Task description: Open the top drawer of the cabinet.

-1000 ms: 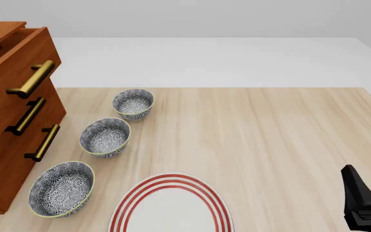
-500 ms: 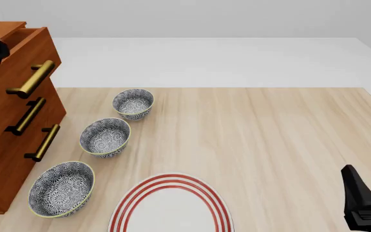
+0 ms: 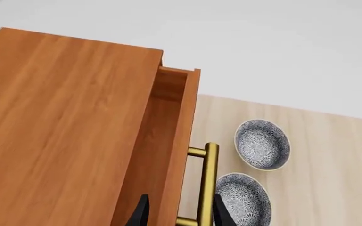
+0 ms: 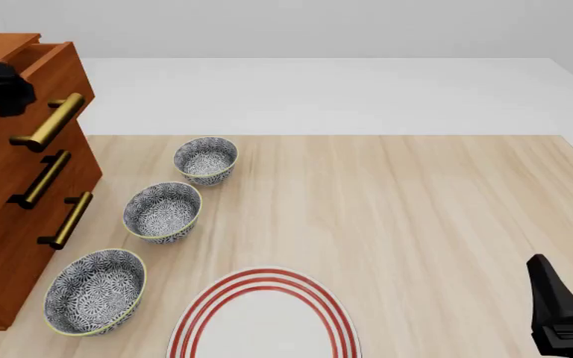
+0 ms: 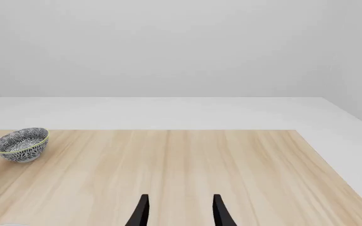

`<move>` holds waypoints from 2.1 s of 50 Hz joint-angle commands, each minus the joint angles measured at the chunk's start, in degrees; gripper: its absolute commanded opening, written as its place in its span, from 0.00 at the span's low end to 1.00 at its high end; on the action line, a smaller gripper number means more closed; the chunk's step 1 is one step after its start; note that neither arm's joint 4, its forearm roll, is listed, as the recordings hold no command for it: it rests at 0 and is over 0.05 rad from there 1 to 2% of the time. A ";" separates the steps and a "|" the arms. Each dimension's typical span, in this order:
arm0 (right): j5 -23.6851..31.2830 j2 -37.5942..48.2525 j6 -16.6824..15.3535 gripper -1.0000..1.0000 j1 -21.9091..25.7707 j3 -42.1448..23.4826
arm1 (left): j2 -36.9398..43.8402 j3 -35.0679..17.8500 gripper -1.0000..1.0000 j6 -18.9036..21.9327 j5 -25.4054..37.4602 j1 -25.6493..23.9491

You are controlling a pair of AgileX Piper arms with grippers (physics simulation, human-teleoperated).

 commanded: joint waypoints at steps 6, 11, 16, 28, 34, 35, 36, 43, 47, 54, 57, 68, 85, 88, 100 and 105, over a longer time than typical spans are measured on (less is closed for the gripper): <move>0.00 0.00 0.01 1.00 0.00 0.00 | 1.83 0.23 1.00 0.60 -1.02 0.26; 0.00 -0.01 0.00 1.00 0.00 0.00 | 2.50 -0.02 1.00 0.49 -1.05 0.31; 0.00 0.00 0.01 1.00 0.00 0.00 | 3.61 -0.41 1.00 1.03 -1.34 0.68; 0.00 -0.01 0.00 1.00 0.00 0.00 | 6.13 0.96 1.00 0.69 -2.76 0.53; 0.00 -0.01 0.00 1.00 0.00 0.00 | 6.77 1.29 1.00 0.60 -2.87 0.09; 0.00 0.00 -0.01 1.00 0.00 0.00 | 6.92 1.36 1.00 0.73 -2.97 0.11; 0.00 0.00 0.00 1.00 0.00 0.00 | 6.95 1.45 1.00 0.80 -2.96 0.01; 0.00 0.00 0.01 1.00 0.00 0.00 | 7.67 1.63 1.00 0.74 -3.12 -0.39; 0.00 -0.01 -0.01 1.00 -0.01 0.00 | 7.87 2.14 1.00 0.86 -3.38 -0.80; 0.00 0.01 -0.01 1.00 0.01 0.00 | 7.81 2.66 1.00 0.30 -3.21 -2.01; 0.00 0.00 0.00 1.00 0.00 0.00 | 7.68 2.87 1.00 0.06 -3.14 -2.49; 0.00 -0.01 -0.02 1.00 0.00 0.00 | 7.65 2.84 1.00 -0.02 -2.46 -3.70; 0.00 0.00 0.00 1.00 0.00 0.00 | 8.56 2.09 1.00 1.05 -1.72 -5.30; 0.00 0.00 0.01 1.00 0.00 0.00 | 8.55 2.03 1.00 1.18 -1.51 -5.88; 0.00 0.00 0.00 1.00 0.00 0.00 | 9.72 1.73 1.00 2.15 -1.52 -6.63; 0.00 0.00 0.01 1.00 0.00 0.00 | 10.07 1.93 1.00 2.30 -1.61 -7.21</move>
